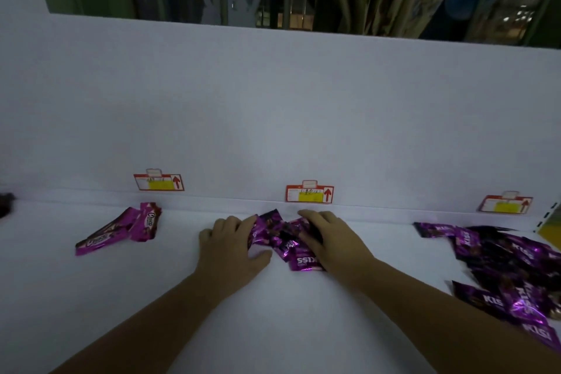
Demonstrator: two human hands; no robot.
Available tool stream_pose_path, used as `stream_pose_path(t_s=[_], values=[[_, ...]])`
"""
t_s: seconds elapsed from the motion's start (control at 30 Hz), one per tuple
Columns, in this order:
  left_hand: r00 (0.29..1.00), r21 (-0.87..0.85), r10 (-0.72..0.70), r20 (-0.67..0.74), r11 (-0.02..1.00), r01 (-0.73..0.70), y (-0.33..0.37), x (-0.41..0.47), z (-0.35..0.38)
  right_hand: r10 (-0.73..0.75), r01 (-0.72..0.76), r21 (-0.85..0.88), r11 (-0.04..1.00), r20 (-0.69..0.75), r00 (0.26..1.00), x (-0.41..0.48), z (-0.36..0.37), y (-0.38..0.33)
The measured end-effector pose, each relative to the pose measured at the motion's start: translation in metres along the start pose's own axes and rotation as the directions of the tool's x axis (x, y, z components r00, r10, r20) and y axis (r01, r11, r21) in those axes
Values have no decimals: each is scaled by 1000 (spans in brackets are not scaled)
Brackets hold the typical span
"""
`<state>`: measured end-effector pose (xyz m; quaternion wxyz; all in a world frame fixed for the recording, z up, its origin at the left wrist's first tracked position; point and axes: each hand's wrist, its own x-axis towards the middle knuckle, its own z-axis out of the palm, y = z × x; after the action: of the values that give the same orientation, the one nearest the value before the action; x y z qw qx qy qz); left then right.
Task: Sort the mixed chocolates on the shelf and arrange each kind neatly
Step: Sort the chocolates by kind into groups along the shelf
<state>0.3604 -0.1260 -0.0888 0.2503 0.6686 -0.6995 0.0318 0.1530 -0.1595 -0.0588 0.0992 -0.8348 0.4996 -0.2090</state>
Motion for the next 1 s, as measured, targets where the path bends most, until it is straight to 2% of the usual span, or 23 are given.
stream_pose_path(t_s=[0.07, 0.17, 0.27, 0.33, 0.43, 0.53, 0.67, 0.8, 0.9, 1.0], values=[[999, 30, 44, 14, 999, -44, 1, 3, 1, 32, -35, 78, 996, 31, 999, 3, 7, -2], [988, -51, 121, 100, 992, -116, 0, 5, 4, 27, -24, 234, 972, -11, 1000, 7, 16, -2], [954, -152, 270, 127, 956, -251, 0, 11, 6, -60, 82, 289, 954, -85, 995, 9, 22, 0], [938, -174, 318, 140, 940, -293, -1, 16, 11, -144, 188, 260, 947, -178, 973, 9, 27, 2], [950, -208, 285, 128, 944, -256, -3, 23, 17, -161, 217, 253, 943, -225, 961, 7, 31, 5], [969, -289, 220, 115, 940, -179, 0, 22, 12, -51, 108, 295, 949, -195, 980, 5, 26, 1], [983, -401, 182, 32, 903, -154, 4, 15, -1, -44, 70, 145, 987, -180, 983, 0, 17, -6], [983, -355, 182, -25, 918, -179, 5, 7, -6, -108, 109, 10, 994, -72, 991, 0, 15, -11], [976, -319, 216, -26, 924, -213, 7, 5, -9, -176, 176, -7, 984, -5, 984, -1, 7, -17], [976, -358, 210, -48, 909, -213, 6, 7, -12, -215, 216, -21, 976, 32, 976, -9, -5, -22]])
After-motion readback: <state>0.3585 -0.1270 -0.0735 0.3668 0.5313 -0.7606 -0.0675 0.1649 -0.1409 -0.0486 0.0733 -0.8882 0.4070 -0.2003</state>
